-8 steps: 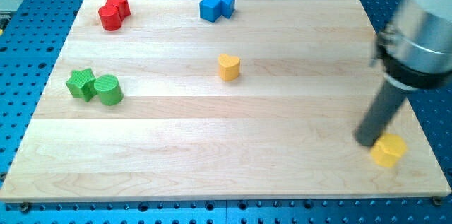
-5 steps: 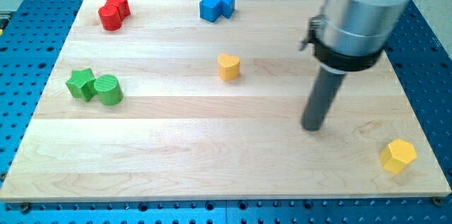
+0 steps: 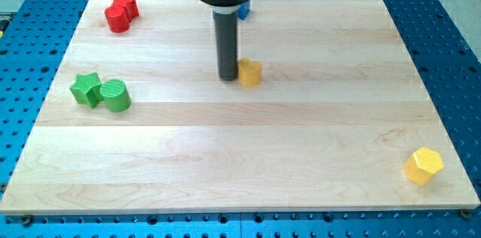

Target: Push the heart near to the hexagon

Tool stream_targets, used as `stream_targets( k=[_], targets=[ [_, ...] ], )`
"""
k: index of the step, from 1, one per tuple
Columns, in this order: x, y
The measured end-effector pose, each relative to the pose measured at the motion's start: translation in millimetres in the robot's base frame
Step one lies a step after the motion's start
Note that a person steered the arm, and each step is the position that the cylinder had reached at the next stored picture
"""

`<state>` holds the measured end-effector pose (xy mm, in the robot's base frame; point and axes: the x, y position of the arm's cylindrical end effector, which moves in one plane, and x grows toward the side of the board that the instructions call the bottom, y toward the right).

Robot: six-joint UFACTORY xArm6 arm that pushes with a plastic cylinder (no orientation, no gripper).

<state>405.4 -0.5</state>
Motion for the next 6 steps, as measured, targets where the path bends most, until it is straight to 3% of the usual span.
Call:
stream_targets(
  k=[1,3,4,6],
  targets=[
    [22,45],
    [3,-94],
    [-15,-48],
    [49,122]
  ],
)
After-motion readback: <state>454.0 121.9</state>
